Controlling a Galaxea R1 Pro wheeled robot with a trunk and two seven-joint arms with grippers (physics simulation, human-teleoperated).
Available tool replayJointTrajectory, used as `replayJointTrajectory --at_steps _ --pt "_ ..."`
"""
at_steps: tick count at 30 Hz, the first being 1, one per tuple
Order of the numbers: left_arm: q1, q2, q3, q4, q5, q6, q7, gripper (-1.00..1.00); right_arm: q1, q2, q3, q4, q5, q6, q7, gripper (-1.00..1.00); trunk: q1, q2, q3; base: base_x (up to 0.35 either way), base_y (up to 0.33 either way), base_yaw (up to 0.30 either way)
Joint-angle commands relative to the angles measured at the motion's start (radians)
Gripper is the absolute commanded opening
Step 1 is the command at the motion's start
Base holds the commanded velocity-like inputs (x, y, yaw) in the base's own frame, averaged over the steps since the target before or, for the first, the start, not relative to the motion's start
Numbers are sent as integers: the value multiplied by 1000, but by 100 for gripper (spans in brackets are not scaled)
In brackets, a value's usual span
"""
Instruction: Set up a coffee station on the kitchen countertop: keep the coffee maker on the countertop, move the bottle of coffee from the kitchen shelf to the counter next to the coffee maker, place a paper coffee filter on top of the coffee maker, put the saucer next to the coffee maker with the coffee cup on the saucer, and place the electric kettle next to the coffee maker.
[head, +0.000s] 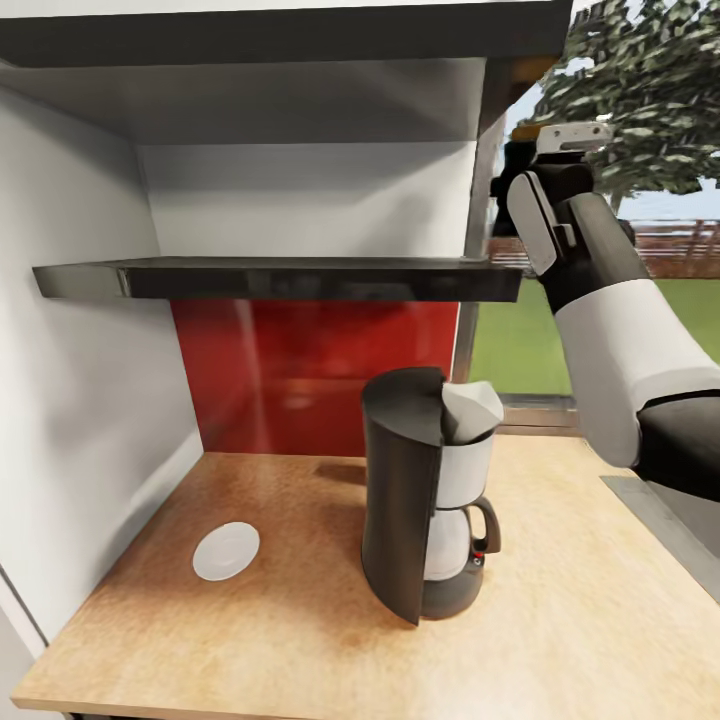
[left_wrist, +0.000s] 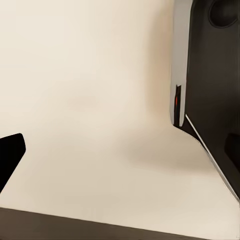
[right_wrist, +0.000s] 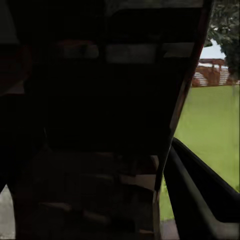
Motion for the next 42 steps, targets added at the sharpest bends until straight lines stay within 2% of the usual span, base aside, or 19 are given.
replayJointTrajectory --at_steps 1,8,14,18,22,28,30,34,36,38,40,41,42 --pt "-1 0 2 2 -10 1 4 100 -1 -6 5 -1 -21 -2 -10 -100 0 -1 -1 0 -273 0" --pt "-1 -5 1 1 -10 1 4 100 -1 -84 6 4 -20 -2 -9 -100 0 -1 -1 0 -273 0" --pt "-1 -6 1 1 -10 2 4 100 0 -124 6 4 -20 -1 -9 -100 0 -1 -1 0 -273 0" --pt "-1 -7 1 0 -10 1 4 100 38 -180 6 3 -23 -1 -6 -100 0 -1 -1 0 -220 0" --pt "-1 -6 0 0 -11 1 3 100 72 -209 6 -2 -26 -2 -5 -100 0 -1 -1 0 -51 0" --pt "-1 -7 -1 -1 -11 -6 2 100 196 -217 6 -34 -27 -5 0 -100 0 -1 -1 0 -6 0" --pt "-1 -5 -1 -2 -11 -9 2 100 240 -218 6 -63 -27 -6 24 -100 0 -1 -1 0 0 0" --pt "-1 -2 1 -4 -11 -14 1 100 355 -220 6 -163 -23 -7 171 -100 0 -1 -1 0 0 0" --pt "-1 -1 2 -5 -11 -16 1 100 431 -232 6 -235 -22 -9 238 -100 0 -1 -1 0 0 0" --pt "-1 -1 1 -6 -11 -17 1 100 490 -245 5 -292 -23 -12 266 -100 0 -1 -1 0 0 0" --pt "-1 0 1 -7 -12 -17 1 100 582 -273 4 -376 -23 -14 309 -100 0 -1 -1 0 0 0" --pt "-1 1 1 -7 -12 -17 1 100 597 -279 4 -387 -24 -14 318 -100 0 -1 -1 0 0 0" --pt "-1 0 1 -7 -12 -17 1 100 639 -295 -3 -417 -24 -15 350 -100 0 -1 -1 0 0 0"
